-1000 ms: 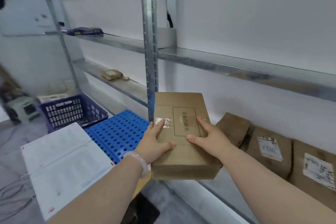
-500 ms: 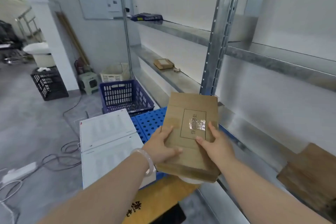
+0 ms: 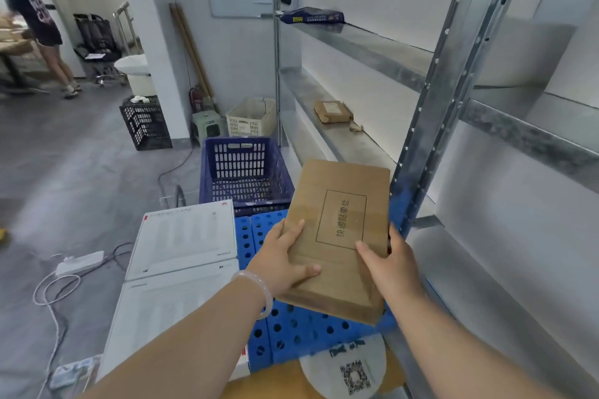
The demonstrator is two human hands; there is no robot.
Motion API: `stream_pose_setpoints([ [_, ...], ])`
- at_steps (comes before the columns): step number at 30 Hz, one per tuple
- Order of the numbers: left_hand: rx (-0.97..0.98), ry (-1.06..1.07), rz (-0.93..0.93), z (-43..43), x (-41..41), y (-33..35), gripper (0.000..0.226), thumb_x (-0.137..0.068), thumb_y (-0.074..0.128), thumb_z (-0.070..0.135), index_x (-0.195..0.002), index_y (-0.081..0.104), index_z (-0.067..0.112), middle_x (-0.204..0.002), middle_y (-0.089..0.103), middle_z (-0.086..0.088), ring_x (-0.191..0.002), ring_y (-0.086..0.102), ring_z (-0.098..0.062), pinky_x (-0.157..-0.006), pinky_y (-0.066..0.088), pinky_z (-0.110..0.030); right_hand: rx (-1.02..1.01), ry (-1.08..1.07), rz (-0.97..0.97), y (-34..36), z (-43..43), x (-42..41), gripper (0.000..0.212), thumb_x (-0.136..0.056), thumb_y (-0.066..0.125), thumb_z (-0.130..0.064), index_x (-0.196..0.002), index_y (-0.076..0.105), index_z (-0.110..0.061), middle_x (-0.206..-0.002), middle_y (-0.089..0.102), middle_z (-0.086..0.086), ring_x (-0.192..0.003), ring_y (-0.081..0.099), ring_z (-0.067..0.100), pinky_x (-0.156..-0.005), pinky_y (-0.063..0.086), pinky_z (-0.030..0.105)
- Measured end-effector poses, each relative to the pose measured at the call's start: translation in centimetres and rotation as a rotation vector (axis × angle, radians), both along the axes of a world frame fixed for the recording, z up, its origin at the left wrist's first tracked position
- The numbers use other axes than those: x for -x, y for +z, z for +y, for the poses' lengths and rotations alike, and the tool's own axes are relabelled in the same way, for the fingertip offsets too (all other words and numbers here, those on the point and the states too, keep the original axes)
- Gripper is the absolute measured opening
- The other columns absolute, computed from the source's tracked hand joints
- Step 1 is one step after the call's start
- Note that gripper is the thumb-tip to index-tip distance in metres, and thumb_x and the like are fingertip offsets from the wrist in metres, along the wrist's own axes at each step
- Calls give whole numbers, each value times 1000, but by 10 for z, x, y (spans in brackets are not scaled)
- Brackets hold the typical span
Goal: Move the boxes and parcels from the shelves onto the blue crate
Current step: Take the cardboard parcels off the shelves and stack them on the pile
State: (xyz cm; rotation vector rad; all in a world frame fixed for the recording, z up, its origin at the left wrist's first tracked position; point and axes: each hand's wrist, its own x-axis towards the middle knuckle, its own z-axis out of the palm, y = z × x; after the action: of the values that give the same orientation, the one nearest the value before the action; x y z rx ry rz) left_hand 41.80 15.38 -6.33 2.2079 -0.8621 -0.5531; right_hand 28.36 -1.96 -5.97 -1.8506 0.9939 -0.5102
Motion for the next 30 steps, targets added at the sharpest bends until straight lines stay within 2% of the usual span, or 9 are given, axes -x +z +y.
stream_pose_setpoints([
  [1, 5, 14, 2, -1, -2, -2, 97, -75, 73, 58, -151, 14, 47, -161, 2, 15, -145, 20, -13, -119, 25, -39, 6, 13, 2, -2, -1, -4, 62, -76, 70, -50, -133, 45, -47, -121, 60, -11, -110, 59, 15, -93, 52, 45],
  [3, 24, 38, 8, -3, -10, -5, 98, -74, 75, 56, -151, 16, 47, -160, 3, 15, -146, 20, -12, -119, 23, -37, -40, 25, -14, -6, -3, -16, 64, -75, 71, -49, -132, 42, -53, -122, 58, -12, -111, 57, 15, -96, 50, 48],
  [6, 55, 60, 15, -4, -27, -3, 96, -75, 77, 53, -151, 17, 47, -161, 0, 16, -147, 15, -9, -120, 19, -32, -184, 53, -19, -7, -5, -35, 84, -84, 70, -42, -148, 18, -52, -135, 49, -12, -121, 50, 18, -103, 44, 46],
  [8, 55, 64, 19, -4, -38, -2, 95, -76, 77, 51, -151, 18, 46, -161, -2, 17, -147, 14, -8, -119, 18, -31, -226, 66, -15, -9, -7, -47, 85, -90, 66, -37, -152, 9, -48, -140, 46, -12, -122, 48, 18, -100, 43, 41],
  [13, 124, 120, 39, 2, -66, -4, 89, -79, 75, 49, -150, 22, 45, -161, 1, 17, -147, 15, -10, -113, 22, -25, -287, -40, -110, -12, 1, -76, 80, -93, 62, -31, -151, 11, -49, -140, 48, -11, -118, 50, 16, -104, 43, 48],
  [15, 176, 202, 42, 5, -74, -7, 85, -79, 74, 50, -149, 26, 45, -161, 4, 13, -146, 17, -13, -112, 24, -26, -309, -103, -169, -10, 7, -90, 80, -93, 62, -29, -152, 11, -47, -140, 48, -8, -113, 51, 15, -103, 44, 45],
  [18, 235, 318, 146, 7, -79, -11, 92, -74, 77, 55, -147, 21, 53, -161, -9, 11, -147, 18, -19, -117, 26, -37, -336, -164, -188, -11, 21, -111, 82, -94, 61, -31, -153, 5, -44, -145, 45, -3, -118, 51, 20, -103, 44, 45],
  [23, 281, 406, 313, 0, -75, -17, 106, -71, 79, 54, -149, 7, 54, -159, -26, -1, -149, 13, -22, -115, 23, -33, -369, -230, -170, -19, 48, -143, 87, -91, 63, -36, -152, 1, -46, -149, 39, 2, -120, 52, 26, -102, 45, 50],
  [30, 379, 488, 243, -1, -108, -21, 109, -69, 87, 37, -150, 16, 48, -159, -6, 5, -144, 22, -20, -109, 29, -30, -399, -146, -95, -17, 40, -164, 96, -88, 67, -38, -153, -5, -43, -147, 39, 8, -99, 50, 21, -88, 47, 40],
])
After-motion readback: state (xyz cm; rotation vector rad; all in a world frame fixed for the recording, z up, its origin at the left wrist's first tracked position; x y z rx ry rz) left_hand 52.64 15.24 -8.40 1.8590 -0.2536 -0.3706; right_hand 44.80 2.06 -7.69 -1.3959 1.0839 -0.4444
